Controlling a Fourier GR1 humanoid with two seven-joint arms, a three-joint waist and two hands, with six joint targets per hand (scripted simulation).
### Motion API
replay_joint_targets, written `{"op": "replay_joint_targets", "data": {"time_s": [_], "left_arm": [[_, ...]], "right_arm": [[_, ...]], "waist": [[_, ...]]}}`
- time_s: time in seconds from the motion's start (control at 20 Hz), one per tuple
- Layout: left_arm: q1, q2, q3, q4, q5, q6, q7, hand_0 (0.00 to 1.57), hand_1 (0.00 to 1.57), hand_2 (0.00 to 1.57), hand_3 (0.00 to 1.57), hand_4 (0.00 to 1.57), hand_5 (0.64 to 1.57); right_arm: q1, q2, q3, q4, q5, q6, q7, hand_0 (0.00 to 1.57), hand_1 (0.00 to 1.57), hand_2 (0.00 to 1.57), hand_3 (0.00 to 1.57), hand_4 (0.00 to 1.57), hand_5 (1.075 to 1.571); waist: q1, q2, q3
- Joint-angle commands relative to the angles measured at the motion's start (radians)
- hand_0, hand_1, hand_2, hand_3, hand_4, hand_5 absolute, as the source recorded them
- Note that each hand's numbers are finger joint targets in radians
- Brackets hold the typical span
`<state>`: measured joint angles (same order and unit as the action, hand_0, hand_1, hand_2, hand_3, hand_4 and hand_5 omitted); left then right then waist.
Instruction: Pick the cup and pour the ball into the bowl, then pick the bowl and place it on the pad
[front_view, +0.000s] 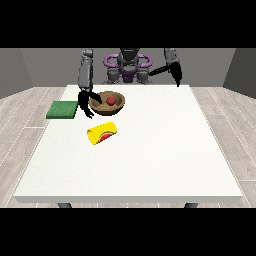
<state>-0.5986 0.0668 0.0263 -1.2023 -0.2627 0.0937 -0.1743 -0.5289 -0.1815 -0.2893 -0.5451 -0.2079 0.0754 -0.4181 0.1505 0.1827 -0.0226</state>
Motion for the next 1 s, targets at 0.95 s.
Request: {"op": "replay_joint_targets", "data": {"time_s": [0.95], "left_arm": [[0.181,0.121,0.144,0.138,0.092,-0.056,-0.165,0.0,0.0,0.0,0.0,0.0,1.57]], "right_arm": [[-0.08,-0.203,0.047,-0.075,0.025,0.0,0.51,1.57,1.57,1.57,1.57,1.06,1.562]], "waist": [[-0.149,-0.126,0.0224]]}}
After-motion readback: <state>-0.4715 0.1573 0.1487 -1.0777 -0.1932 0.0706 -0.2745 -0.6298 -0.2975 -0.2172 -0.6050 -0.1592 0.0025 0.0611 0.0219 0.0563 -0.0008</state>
